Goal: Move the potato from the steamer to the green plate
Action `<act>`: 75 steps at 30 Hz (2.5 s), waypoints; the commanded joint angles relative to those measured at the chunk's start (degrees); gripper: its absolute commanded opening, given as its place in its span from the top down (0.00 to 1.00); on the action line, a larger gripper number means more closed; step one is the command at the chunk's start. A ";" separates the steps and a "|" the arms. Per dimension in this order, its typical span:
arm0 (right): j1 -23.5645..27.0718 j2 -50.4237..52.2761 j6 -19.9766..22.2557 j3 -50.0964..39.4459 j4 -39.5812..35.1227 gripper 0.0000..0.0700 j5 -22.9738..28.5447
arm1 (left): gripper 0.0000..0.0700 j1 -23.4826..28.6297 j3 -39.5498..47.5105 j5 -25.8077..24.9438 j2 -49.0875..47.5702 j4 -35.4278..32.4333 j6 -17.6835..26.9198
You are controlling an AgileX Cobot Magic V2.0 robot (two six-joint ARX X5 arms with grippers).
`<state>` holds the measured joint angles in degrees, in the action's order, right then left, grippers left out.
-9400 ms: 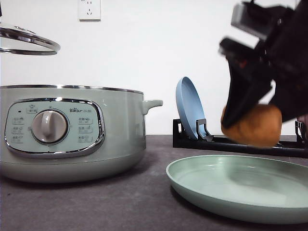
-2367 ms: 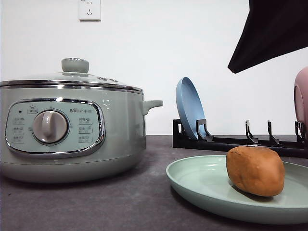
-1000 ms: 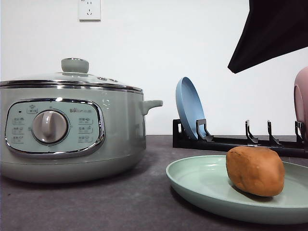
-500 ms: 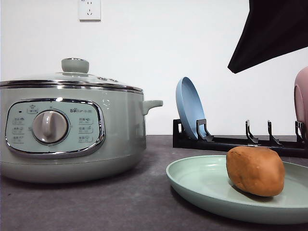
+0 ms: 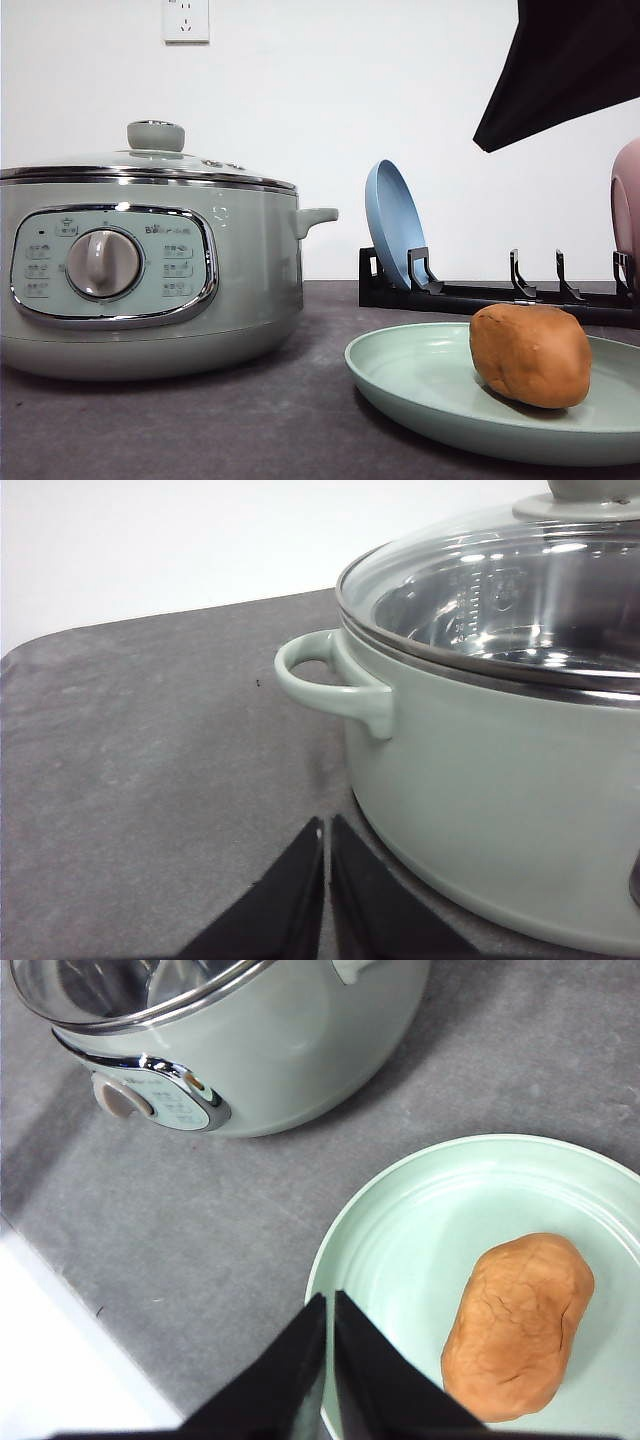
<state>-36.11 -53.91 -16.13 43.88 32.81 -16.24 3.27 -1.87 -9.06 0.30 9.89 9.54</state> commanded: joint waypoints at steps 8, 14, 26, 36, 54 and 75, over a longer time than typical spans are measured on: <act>7.87 4.34 8.90 -3.15 -13.38 1.00 8.12 | 1.00 0.13 1.18 0.09 -0.13 0.39 -0.15; 20.46 14.58 9.03 -13.90 -27.03 1.00 7.05 | 1.00 0.13 1.18 0.09 -0.13 0.39 -0.15; 35.62 37.79 12.69 -30.44 -33.24 1.00 7.10 | 1.00 0.13 1.18 0.09 -0.13 0.39 -0.15; 36.19 49.54 14.69 -39.17 -33.67 1.00 7.05 | 1.00 0.13 1.18 0.09 -0.13 0.40 -0.15; 34.31 53.72 15.10 -43.23 -23.56 1.00 5.54 | 1.00 0.15 1.18 0.09 -0.13 0.41 -0.15; 34.31 53.70 15.07 -43.19 -23.78 1.00 5.74 | 1.00 0.13 1.18 0.09 -0.13 0.42 -0.15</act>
<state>-1.72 -0.30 -1.46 0.93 9.08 -10.50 3.27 -1.87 -9.04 0.30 9.89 9.54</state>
